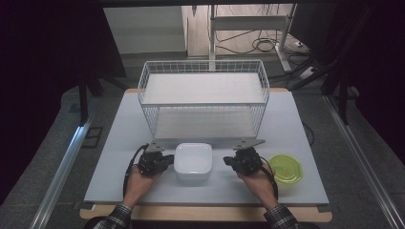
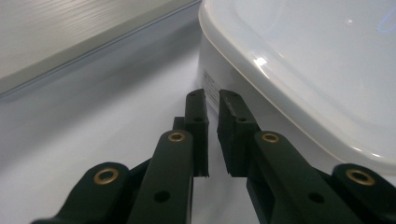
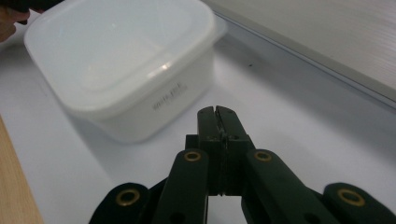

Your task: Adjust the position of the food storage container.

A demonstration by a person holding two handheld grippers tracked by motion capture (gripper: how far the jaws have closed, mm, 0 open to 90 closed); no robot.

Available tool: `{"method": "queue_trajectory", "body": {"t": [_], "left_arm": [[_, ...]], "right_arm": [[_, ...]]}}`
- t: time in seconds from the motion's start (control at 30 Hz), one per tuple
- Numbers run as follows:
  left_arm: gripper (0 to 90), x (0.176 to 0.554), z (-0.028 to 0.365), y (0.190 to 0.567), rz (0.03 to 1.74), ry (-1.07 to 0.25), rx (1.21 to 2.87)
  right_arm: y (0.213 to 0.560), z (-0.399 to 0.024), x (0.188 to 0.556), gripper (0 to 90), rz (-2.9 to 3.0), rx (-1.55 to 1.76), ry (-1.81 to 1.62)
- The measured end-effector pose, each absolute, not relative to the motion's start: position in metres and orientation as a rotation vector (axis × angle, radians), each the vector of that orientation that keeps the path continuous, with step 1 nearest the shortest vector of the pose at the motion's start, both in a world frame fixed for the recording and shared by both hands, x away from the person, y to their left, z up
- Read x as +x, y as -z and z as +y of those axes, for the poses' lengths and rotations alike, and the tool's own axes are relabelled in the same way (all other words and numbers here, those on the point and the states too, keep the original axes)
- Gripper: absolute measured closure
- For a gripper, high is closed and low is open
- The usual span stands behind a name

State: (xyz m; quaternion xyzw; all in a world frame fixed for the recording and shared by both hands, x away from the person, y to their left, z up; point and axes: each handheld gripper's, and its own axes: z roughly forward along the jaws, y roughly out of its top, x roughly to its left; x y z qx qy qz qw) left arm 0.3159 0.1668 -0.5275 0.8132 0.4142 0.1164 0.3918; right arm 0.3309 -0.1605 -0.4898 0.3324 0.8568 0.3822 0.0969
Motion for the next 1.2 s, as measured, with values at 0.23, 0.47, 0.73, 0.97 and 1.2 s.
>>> {"method": "queue_trajectory", "body": {"t": [0.23, 0.47, 0.73, 0.97, 1.2], "left_arm": [[82.6, 0.31, 0.149, 0.526, 0.998, -0.259, 2.078], [83.1, 0.304, 0.141, 0.526, 0.979, -0.228, 2.089], [74.0, 0.301, 0.147, 0.519, 1.012, -0.309, 2.072], [44.1, 0.286, 0.16, 0.51, 1.0, -0.345, 2.037], [17.8, 0.275, 0.167, 0.511, 0.969, -0.341, 2.054]], "right_arm": [[0.498, -0.151, 0.333, 89.4, 2.541, 1.01, -1.11], [0.498, -0.157, 0.331, 89.4, 2.531, 1.052, -1.091], [0.495, -0.166, 0.326, 84.0, 2.511, 1.047, -1.061], [0.485, -0.185, 0.317, 66.6, 2.443, 1.058, -1.092], [0.48, -0.19, 0.308, 44.4, 2.419, 1.0, -1.135]]}}
